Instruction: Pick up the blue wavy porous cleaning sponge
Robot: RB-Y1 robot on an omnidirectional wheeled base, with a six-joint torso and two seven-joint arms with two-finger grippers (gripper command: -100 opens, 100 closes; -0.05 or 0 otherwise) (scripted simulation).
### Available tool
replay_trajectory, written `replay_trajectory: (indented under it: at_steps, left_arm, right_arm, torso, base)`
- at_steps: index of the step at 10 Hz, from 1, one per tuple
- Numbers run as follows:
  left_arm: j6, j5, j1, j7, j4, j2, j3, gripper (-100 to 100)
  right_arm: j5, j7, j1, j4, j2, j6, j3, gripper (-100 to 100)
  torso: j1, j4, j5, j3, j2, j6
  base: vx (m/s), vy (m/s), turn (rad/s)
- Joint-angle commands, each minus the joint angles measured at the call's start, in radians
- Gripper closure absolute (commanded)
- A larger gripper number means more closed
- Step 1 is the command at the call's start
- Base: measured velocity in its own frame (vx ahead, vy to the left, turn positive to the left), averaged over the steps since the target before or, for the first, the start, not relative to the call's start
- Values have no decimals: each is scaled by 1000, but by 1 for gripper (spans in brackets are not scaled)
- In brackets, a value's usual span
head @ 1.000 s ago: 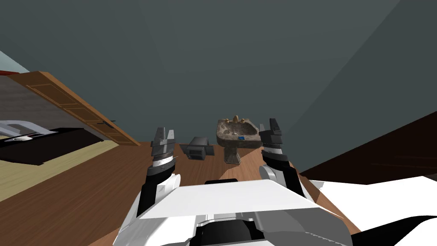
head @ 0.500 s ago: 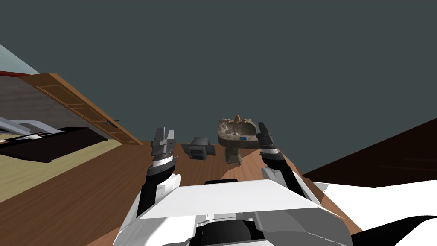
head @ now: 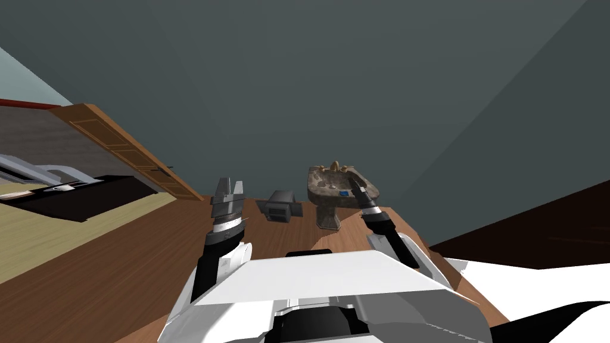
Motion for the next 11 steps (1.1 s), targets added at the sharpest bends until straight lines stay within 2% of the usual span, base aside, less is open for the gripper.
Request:
replay_trajectory:
  at_steps: [1, 3, 4, 9, 10, 11]
  left_arm:
    - [0, 0, 0, 0, 0, 0, 0, 0]
    - [0, 0, 0, 0, 0, 0, 0, 0]
    - [0, 0, 0, 0, 0, 0, 0, 0]
    - [0, 0, 0, 0, 0, 0, 0, 0]
    - [0, 0, 0, 0, 0, 0, 0, 0]
    - [0, 0, 0, 0, 0, 0, 0, 0]
  right_arm:
    - [47, 47, 4, 37, -29, 17, -8, -100]
    - [105, 101, 1, 79, -61, 48, -14, -100]
    - [110, 107, 1, 79, -61, 48, -14, -100]
    - [267, 257, -8, 199, -151, 130, -28, -100]
    - [277, 266, -8, 199, -151, 130, -28, -100]
    - [312, 298, -10, 226, -172, 147, -31, -100]
  torso:
    - [0, 0, 0, 0, 0, 0]
    - [0, 0, 0, 0, 0, 0]
    - [0, 0, 0, 0, 0, 0]
    - [1, 0, 0, 0, 0, 0]
    - [1, 0, 0, 0, 0, 0]
    - [-1, 0, 0, 0, 1, 0]
  base:
    - [9, 67, 48]
    - [10, 65, 42]
    - [10, 47, 14]
    - [10, 66, 48]
    - [3, 45, 6]
    - [8, 35, 34]
